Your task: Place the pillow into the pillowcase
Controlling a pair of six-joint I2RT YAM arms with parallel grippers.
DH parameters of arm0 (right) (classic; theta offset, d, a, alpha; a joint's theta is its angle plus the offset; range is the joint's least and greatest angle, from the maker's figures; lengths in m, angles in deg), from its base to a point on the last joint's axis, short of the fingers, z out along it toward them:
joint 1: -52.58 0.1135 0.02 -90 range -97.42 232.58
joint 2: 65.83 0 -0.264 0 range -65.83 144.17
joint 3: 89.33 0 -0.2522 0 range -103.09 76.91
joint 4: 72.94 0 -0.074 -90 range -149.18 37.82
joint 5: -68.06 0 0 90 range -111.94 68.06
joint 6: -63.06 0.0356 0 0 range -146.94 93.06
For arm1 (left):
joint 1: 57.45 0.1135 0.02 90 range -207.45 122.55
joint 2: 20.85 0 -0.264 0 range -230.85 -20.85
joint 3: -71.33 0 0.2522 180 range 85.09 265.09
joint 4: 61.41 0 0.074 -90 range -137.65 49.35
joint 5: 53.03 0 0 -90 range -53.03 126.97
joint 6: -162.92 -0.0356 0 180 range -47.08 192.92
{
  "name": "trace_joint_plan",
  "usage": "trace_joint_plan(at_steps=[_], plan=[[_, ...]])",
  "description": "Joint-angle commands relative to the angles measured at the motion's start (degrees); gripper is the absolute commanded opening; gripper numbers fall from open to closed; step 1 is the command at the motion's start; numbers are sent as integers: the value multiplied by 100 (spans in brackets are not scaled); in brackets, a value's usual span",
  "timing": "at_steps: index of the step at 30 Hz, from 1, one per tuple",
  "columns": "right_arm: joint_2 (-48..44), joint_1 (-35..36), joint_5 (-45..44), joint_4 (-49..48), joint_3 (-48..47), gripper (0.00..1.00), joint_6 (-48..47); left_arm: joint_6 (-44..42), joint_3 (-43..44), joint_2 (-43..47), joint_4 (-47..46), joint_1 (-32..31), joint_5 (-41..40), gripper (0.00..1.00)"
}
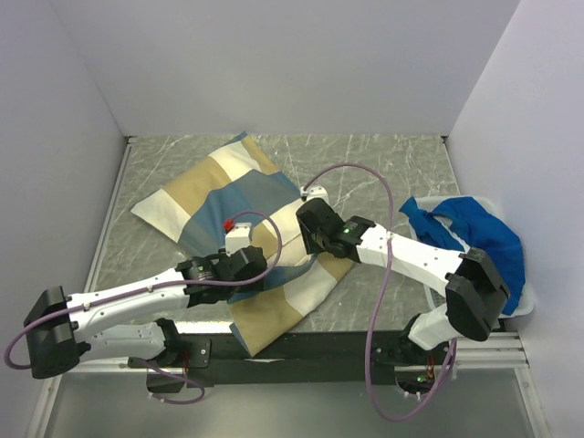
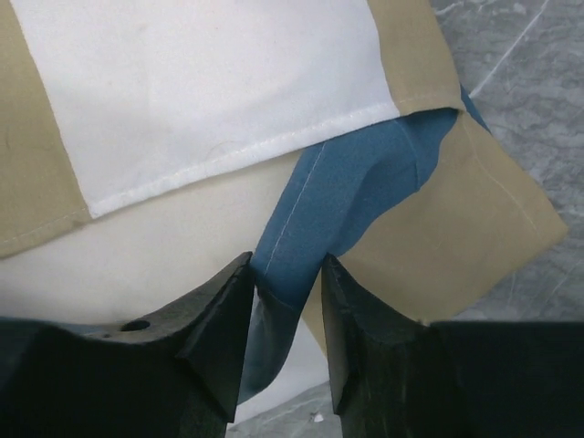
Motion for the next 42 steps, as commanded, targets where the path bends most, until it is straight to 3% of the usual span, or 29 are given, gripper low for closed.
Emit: trace_joint_plan(at_steps=[1,3,6,7,9,15,23,24,26,27,29,30,32,35,42], plan=[[1,32,-160,156,-432,28,-45,-253,72,-137,-353,50,-20,62],[10,32,-91,112,-494,16,-27,-297,72,-199,-397,111,-20,58],[37,-3,67,94,-660,3,-36,-314,72,-252,-310,199,-55,31],[45,-47,129,77,-722,2,-45,-306,37,-208,-240,208,-55,14],[37,-179,322,42,-906,0,-27,-288,2,-120,-152,322,-46,1],[-121,-996,1122,-519,-872,0,323,-147,-227,653,217,629,41,1],[-674,-1146,1631,-1504,180,0,834,134,-323,1365,262,700,173,1],[-666,-1103,1711,-1688,279,2,852,99,-324,1357,105,700,313,3],[-562,-1032,1660,-1690,402,5,895,-147,-271,1252,-36,709,463,19],[-526,-962,1642,-1716,455,13,896,-182,-175,1103,-98,709,516,40],[-569,-901,1641,-1830,673,21,913,-366,-78,936,-213,709,630,53],[-631,-865,1546,-1909,753,35,931,-437,36,744,-248,709,657,59],[-893,-856,1405,-1936,938,48,931,-613,168,506,-284,709,640,60],[-1385,-856,1045,-1743,1035,59,905,-745,449,66,-248,700,491,60],[-2125,-672,657,-1312,1272,63,1027,-1148,1152,-751,-221,700,51,66]])
